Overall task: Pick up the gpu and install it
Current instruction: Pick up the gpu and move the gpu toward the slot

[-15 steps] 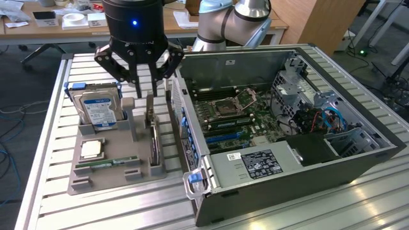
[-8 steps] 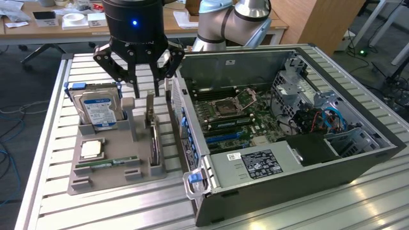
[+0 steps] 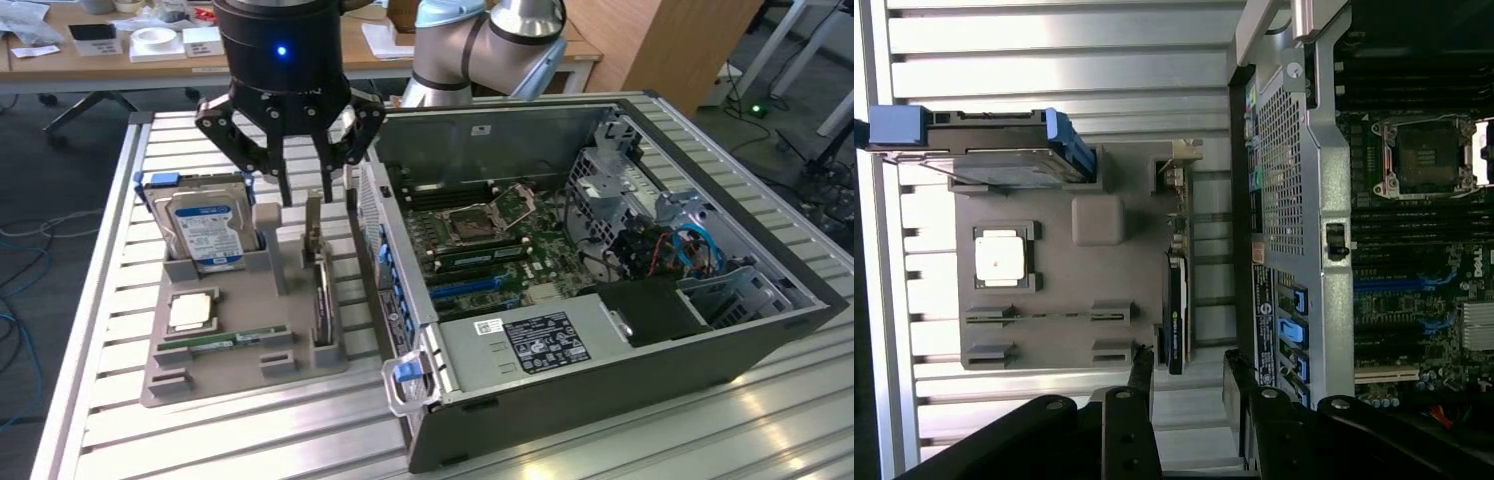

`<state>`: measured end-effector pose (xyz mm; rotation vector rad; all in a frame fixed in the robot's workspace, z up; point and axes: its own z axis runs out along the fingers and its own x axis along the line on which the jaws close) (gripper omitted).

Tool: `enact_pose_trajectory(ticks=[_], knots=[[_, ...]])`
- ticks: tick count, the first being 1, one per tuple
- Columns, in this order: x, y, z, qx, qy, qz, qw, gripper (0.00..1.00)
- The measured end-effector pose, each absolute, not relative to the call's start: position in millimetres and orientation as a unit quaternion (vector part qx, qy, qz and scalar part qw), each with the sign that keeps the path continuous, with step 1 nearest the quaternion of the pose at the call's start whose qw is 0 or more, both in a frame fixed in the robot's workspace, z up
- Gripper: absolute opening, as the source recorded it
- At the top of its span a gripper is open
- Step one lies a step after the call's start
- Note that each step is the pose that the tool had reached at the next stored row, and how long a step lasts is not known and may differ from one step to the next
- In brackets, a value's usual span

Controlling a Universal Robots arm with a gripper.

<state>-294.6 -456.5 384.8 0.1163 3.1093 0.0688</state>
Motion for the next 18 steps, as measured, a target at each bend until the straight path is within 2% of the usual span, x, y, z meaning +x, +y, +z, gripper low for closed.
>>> enact_pose_trajectory(ticks=[18], knots=[[-294.6, -456.0, 352.2, 0.038, 0.999, 0.022, 0.015, 0.42]])
